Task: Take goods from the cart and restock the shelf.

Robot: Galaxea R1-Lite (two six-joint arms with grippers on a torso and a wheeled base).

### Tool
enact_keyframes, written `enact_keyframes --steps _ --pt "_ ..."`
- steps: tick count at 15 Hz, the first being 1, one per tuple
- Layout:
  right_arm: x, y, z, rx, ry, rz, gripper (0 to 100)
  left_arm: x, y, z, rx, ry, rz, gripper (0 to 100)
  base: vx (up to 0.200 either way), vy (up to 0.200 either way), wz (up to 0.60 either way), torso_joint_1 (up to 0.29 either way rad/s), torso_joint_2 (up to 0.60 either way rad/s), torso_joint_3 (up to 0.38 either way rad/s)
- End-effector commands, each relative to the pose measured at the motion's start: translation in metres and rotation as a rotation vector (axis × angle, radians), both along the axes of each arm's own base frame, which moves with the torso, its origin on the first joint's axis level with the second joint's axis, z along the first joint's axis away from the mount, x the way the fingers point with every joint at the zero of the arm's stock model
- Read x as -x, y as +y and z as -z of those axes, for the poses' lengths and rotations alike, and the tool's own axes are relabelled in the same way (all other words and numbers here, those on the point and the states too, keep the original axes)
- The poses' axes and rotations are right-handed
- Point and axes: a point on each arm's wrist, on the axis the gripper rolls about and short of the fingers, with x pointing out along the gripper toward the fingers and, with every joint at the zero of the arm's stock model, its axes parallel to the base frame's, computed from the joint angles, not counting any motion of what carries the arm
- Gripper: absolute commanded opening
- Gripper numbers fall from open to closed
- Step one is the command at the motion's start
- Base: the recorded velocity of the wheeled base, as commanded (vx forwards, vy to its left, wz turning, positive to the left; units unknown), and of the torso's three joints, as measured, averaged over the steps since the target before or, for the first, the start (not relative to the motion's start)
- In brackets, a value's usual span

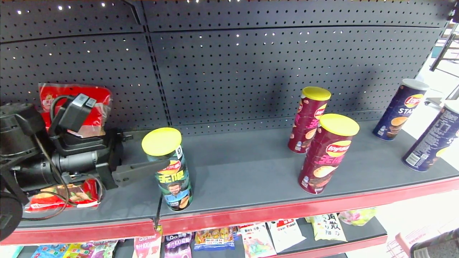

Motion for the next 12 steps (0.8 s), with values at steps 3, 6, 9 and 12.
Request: enact_keyframes --steps 3,6,9,12 --pt "0.0 0.0 0.001 0.002 0.002 -0.001 0 0.011 0.002 -0.021 0.022 -0.059 -0.002 100 0.0 0.0 0.0 0.0 0.0 0.0" --pt "0.0 0.0 -0.001 0.001 -0.001 -0.001 0 0.008 0.009 -0.024 0.029 -0.052 -0.031 100 0.0 0.0 0.0 0.0 0.0 0.0" --pt "-0.001 0.0 -0.002 0.001 0.0 -0.004 0 0.011 0.016 -0.045 0.038 -0.13 -0.101 100 0.0 0.0 0.0 0.0 0.0 0.0" --pt "-0.006 0.001 -0.004 0.006 0.021 -0.006 0 0.032 0.021 -0.045 0.048 -0.117 -0.369 100 0.0 0.0 0.0 0.0 0.0 0.0"
